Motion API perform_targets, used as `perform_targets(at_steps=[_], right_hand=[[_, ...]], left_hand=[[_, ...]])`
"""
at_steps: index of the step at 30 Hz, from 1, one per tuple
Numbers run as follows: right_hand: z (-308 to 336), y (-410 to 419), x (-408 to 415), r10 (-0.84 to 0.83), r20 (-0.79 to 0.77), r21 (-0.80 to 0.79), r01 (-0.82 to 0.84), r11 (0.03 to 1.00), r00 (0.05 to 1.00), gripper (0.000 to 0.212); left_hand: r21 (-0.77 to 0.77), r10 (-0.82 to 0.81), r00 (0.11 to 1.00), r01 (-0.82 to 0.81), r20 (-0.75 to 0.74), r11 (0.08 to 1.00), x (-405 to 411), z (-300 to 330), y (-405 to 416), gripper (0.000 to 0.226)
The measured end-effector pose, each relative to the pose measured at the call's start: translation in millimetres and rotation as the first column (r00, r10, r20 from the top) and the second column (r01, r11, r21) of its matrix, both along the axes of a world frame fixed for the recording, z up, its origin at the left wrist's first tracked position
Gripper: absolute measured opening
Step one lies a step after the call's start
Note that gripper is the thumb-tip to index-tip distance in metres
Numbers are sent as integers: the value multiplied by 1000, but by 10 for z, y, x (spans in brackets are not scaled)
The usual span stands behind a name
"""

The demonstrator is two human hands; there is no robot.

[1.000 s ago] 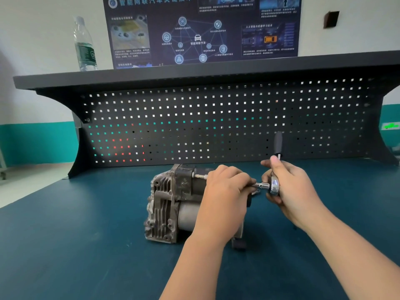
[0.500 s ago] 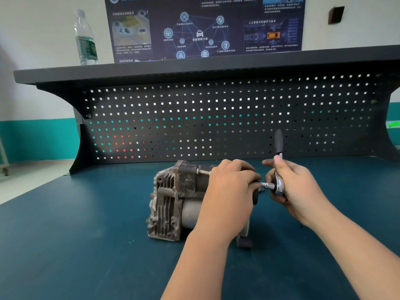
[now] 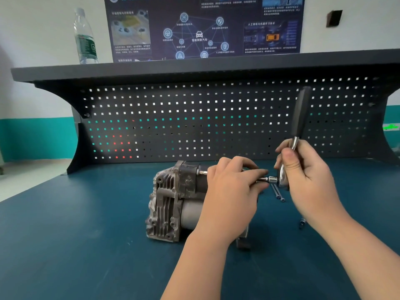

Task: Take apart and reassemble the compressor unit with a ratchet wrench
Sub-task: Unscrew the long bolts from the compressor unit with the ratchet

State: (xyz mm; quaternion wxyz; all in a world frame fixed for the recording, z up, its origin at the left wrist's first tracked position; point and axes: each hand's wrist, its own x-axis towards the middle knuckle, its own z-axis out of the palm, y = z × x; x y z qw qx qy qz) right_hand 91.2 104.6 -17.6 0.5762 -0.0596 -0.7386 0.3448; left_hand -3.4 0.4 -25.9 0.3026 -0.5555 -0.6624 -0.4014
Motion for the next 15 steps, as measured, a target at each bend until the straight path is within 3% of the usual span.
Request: perform_targets(at_steps=[3,5,6,8,10,11,12,15], right_hand=[[21,19,14,77,14,-114,-75,991,997,26],[33,55,-27,180,-20,-350,-176,920,983,29],[35,69,-56,237,-46,-515,-226,827,970,28],[6,77,-112,369,-121,-812,-306,498,922,25],[-40,75,-134,464,-232,-918,-350,185,855,22],[-57,84,-134,481,-257,-924,-359,132,838,22],[-64,99,-131,479,-254,-919,-365,153,840,22],[-29,117,-120,399,-226,-863,-373,342,889,32]], left_hand=[[19,11,1000,-11,-20,1000,20,-30,25,16],[66,9,999,-7,-32,998,15,-43,55,12],[87,11,999,-8,-38,996,9,-49,69,10],[110,25,999,-19,-48,994,-13,-63,93,8],[100,45,997,-39,-66,994,-31,-95,108,5],[95,51,996,-44,-73,994,-40,-109,113,6],[98,49,996,-42,-74,994,-49,-115,121,6],[127,28,999,-24,-24,992,-28,-80,112,13]])
